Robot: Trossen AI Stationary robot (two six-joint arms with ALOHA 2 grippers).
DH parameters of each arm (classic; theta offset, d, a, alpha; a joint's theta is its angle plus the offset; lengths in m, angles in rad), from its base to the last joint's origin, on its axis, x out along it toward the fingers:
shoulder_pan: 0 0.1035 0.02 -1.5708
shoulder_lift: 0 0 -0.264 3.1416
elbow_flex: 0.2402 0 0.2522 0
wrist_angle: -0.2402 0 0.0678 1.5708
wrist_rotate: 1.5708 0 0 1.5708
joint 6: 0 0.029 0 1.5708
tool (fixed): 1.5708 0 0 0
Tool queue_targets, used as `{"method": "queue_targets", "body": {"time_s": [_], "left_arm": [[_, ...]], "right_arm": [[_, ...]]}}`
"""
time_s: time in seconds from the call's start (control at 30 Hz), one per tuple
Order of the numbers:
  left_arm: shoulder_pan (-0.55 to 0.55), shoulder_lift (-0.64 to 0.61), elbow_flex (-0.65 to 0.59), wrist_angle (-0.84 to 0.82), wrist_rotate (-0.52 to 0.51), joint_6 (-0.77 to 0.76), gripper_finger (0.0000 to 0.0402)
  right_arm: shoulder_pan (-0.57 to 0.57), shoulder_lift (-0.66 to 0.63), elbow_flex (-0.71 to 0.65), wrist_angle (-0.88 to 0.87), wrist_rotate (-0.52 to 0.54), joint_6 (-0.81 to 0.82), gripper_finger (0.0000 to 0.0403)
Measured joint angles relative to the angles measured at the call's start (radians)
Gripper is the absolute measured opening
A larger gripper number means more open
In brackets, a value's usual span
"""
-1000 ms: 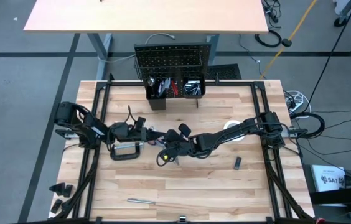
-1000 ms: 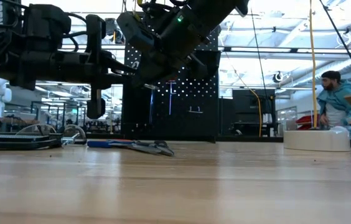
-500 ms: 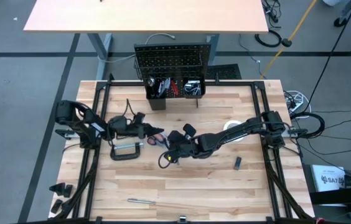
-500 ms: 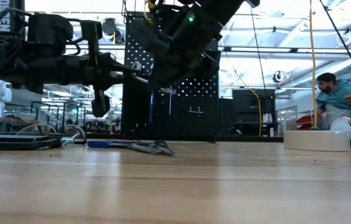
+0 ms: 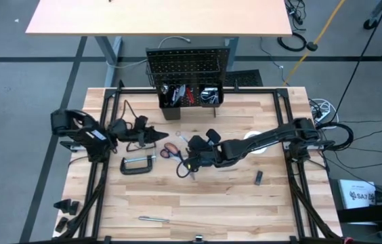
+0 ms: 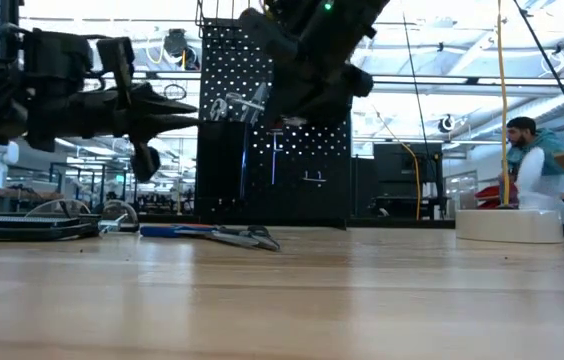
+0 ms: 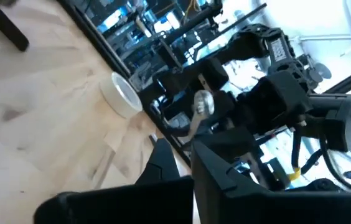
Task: Hang tools onto peg board
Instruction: Put the wrench on the left black bin on the peg board
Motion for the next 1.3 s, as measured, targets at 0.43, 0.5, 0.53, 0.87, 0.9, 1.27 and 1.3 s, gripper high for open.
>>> {"method": "queue_targets", "body": {"time_s": [0.43, 0.5, 0.53, 0.87, 0.9, 1.27, 1.3], "left_arm": [[-0.065, -0.372, -0.041, -0.001, -0.014, 0.561, 0.0], [-0.077, -0.406, -0.041, -0.003, -0.015, 0.695, 0.0], [-0.082, -0.419, -0.039, -0.005, -0.015, 0.748, 0.0], [-0.088, -0.52, 0.161, -0.67, -0.079, 1.049, 0.0], [-0.088, -0.532, 0.192, -0.763, -0.097, 1.069, 0.0], [-0.131, -0.84, 0.36, -1.307, -0.347, 1.171, 0.0], [-0.133, -0.876, 0.365, -1.351, -0.376, 1.176, 0.0]], "right_arm": [[-0.23, -0.046, 0.085, 0.029, -0.357, -0.232, 0.0029], [-0.263, -0.047, 0.108, 0.032, -0.36, -0.283, 0.0029], [-0.275, -0.047, 0.12, 0.029, -0.369, -0.299, 0.0029], [-0.3, -0.057, 0.132, 0.122, -0.548, -0.291, 0.0029], [-0.299, -0.063, 0.131, 0.075, -0.546, -0.281, 0.0029], [-0.226, -0.089, 0.19, -0.085, -0.2, -0.517, 0.0029], [-0.221, -0.087, 0.194, -0.092, -0.178, -0.571, 0.0029]]}}
